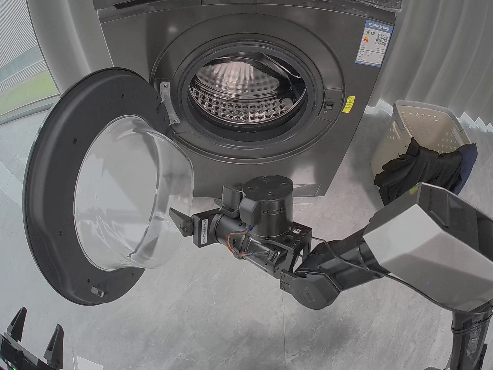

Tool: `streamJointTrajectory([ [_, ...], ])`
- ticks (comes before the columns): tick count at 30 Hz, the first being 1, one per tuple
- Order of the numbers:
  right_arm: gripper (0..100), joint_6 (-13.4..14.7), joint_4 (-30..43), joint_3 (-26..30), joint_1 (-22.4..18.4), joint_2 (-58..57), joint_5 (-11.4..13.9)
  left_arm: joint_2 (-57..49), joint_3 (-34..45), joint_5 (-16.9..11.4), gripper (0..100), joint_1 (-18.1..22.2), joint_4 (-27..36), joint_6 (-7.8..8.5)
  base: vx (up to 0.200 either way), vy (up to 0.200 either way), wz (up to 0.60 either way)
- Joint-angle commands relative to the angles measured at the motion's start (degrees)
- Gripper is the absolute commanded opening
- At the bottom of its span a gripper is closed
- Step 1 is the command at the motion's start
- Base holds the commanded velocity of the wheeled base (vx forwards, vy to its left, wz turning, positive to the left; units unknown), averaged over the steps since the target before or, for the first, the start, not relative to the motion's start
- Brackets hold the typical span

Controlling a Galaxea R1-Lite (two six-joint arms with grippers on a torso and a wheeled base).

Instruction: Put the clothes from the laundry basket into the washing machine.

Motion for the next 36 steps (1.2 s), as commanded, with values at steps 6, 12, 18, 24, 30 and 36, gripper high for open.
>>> streamJointTrajectory([
  [6, 100, -0.27, 0.59, -0.96, -0.64, 1.66, 0.22, -0.66, 1.01, -0.01, 100, 0.00, -0.02, -0.01, 0.000, 0.000, 0.00],
  [12, 100, -0.27, 0.51, -7.91, 1.30, 8.25, 0.14, -0.66, 1.01, -0.01, 100, 0.00, -0.02, -0.01, 0.000, 0.000, 0.00],
  [18, 100, -0.10, -0.02, -18.02, 2.70, 13.79, -0.30, -0.66, 1.01, -0.01, 100, 0.00, -0.02, -0.01, 0.000, 0.000, 0.00],
  [24, 100, 0.08, -0.81, -18.10, 1.21, 11.41, -0.57, -0.66, 1.01, -0.01, 100, 0.00, -0.02, -0.01, 0.000, 0.000, 0.00],
  [30, 100, -0.45, -1.78, -3.43, -4.24, -2.12, -0.57, -0.66, 1.01, -0.01, 100, 0.00, -0.02, -0.01, 0.000, 0.000, 0.00],
  [36, 100, -0.80, -1.52, 16.44, -10.39, -21.72, -0.04, -0.66, 1.01, -0.01, 100, 0.00, -0.02, -0.01, 0.000, 0.000, 0.00],
])
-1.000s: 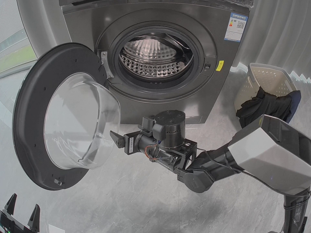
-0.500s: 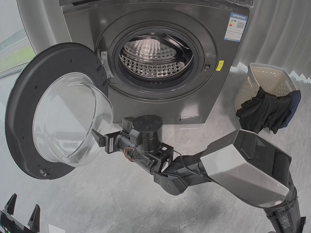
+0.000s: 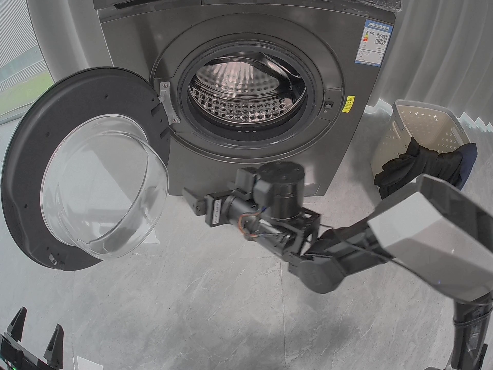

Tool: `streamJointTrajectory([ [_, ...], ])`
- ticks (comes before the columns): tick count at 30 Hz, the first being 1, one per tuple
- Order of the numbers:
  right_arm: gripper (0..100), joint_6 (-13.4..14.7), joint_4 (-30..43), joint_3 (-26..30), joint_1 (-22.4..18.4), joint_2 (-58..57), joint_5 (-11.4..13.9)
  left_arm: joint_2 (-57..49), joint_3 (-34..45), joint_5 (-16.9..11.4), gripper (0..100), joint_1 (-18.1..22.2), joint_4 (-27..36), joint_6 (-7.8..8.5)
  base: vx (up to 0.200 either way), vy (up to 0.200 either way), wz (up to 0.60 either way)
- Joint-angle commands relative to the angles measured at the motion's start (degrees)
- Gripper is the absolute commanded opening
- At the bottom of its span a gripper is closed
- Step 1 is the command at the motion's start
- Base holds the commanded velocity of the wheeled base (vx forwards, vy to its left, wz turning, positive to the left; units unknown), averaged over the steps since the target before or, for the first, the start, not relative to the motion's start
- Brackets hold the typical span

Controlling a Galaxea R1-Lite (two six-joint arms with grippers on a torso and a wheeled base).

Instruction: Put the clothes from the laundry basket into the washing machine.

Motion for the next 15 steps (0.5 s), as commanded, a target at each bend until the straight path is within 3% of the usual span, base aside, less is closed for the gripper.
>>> streamJointTrajectory([
  [1, 100, -0.59, 0.28, 23.73, -8.10, -26.46, 0.45, -0.66, 1.01, 0.01, 100, 0.00, -0.02, -0.04, 0.000, 0.000, 0.00],
  [6, 100, -6.21, -0.60, 44.48, -13.82, -43.95, 0.45, -0.66, 1.01, 0.01, 100, 0.00, -0.02, -0.04, 0.000, 0.000, 0.00],
  [12, 100, -7.00, 0.02, 60.30, -19.97, -61.44, 0.01, -0.66, 1.01, 0.01, 100, 0.00, -0.02, 0.05, 0.000, 0.000, 0.00],
  [15, 100, -7.35, 0.20, 66.10, -25.68, -68.21, 0.01, -0.66, 1.01, 0.01, 100, 0.00, -0.02, 0.05, 0.000, 0.000, 0.00],
])
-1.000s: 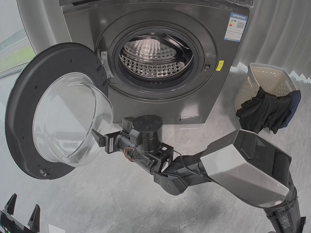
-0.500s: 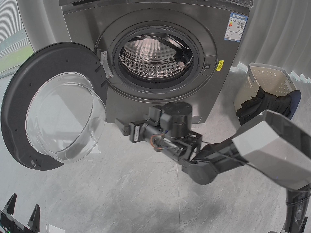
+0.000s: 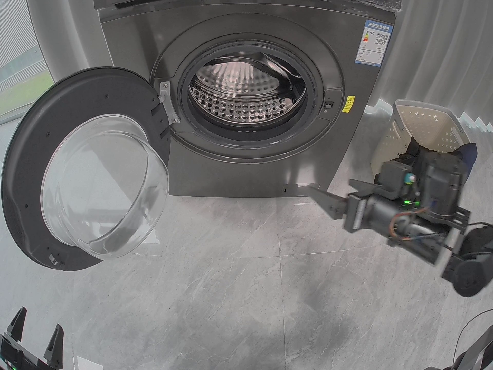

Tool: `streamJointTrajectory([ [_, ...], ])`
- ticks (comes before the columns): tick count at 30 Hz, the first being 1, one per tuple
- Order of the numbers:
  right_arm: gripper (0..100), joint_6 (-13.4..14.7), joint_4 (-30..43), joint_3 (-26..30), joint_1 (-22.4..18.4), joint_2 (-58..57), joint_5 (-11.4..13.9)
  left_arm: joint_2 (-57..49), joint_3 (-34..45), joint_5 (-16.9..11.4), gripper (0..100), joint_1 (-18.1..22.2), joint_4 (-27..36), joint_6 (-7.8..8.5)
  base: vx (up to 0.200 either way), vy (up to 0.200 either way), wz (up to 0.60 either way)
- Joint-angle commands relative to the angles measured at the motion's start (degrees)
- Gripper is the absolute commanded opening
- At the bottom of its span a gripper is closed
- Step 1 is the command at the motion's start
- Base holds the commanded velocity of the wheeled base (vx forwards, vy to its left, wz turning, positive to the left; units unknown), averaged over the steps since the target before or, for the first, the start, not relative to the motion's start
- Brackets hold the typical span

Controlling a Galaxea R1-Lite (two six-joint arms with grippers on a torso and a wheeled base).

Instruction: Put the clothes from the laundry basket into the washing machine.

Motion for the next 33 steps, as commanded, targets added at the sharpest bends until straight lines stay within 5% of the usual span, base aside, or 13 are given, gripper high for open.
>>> streamJointTrajectory([
  [1, 100, -3.53, 0.37, 26.62, -15.95, -33.79, -0.10, -0.66, 1.01, 0.01, 100, 0.00, -0.02, 0.03, 0.000, 0.000, 0.00],
  [8, 100, -4.76, 4.50, 37.78, -27.02, -50.05, 1.75, -0.66, 1.01, 0.01, 100, 0.00, -0.02, 0.03, 0.000, 0.000, 0.00],
  [14, 100, -7.40, 32.18, 37.69, -34.32, -74.58, 5.88, -0.66, 1.01, 0.01, 100, 0.00, -0.02, 0.03, 0.000, 0.000, 0.00],
  [18, 100, -7.92, 41.68, 37.69, -38.54, -83.98, 9.13, -0.66, 1.01, 0.01, 100, 0.00, -0.02, 0.03, 0.000, 0.000, 0.00],
  [23, 100, -7.04, 50.99, 37.43, -38.80, -90.84, 10.54, -0.66, 1.01, 0.01, 100, 0.00, -0.02, 0.03, 0.000, 0.000, 0.00],
  [33, 100, -7.31, 49.94, 37.60, -31.95, -90.40, 12.82, -0.66, 1.01, 0.01, 100, 0.00, -0.02, -0.06, 0.000, 0.000, 0.00],
])
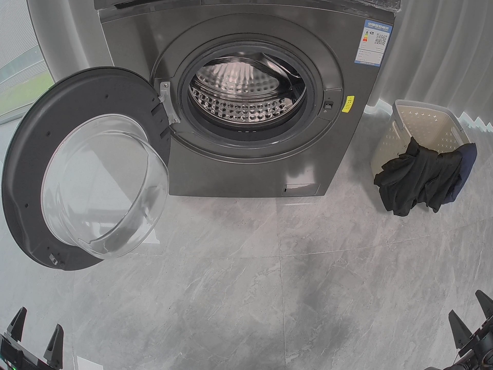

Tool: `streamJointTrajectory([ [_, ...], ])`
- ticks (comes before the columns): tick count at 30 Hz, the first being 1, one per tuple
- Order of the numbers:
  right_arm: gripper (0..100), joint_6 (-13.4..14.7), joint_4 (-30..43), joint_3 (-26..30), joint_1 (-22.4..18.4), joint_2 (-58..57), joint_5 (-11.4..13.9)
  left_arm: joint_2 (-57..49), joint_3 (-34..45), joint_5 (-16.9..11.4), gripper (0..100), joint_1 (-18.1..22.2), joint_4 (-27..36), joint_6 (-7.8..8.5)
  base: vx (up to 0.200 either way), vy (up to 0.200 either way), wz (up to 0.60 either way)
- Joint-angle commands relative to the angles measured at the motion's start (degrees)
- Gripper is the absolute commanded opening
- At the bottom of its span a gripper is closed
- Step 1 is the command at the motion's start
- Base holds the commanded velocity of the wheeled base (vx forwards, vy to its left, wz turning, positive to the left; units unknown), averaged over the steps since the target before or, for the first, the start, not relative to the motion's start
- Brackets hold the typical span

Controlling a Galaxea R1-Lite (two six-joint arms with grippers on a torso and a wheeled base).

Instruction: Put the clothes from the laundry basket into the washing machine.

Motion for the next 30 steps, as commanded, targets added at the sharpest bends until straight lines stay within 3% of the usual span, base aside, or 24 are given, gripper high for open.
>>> streamJointTrajectory([
  [1, 100, -0.12, 0.91, 0.95, 2.23, -3.76, 0.87, -0.66, 1.01, 0.01, 100, 0.00, -0.02, -0.15, 0.000, 0.000, 0.00],
  [4, 100, -0.47, 0.56, 1.03, -1.54, -5.96, 0.70, -0.66, 1.01, 0.01, 100, 0.00, -0.02, -0.15, 0.000, 0.000, 0.00],
  [9, 100, -1.96, 3.02, 1.12, -1.19, -7.19, -6.60, -0.66, 1.01, 0.01, 100, 0.00, -0.02, -0.15, 0.000, 0.000, 0.00],
  [22, 100, -2.40, 3.81, 0.95, -1.02, -7.80, -6.24, -0.66, 1.01, 0.01, 100, 0.00, -0.02, -0.15, 0.000, 0.000, 0.00],
  [30, 100, -2.58, 3.90, 0.95, -1.02, -7.80, -6.16, -0.66, 1.01, 0.01, 100, 0.00, -0.02, -0.15, 0.000, -0.200, 0.00],
])
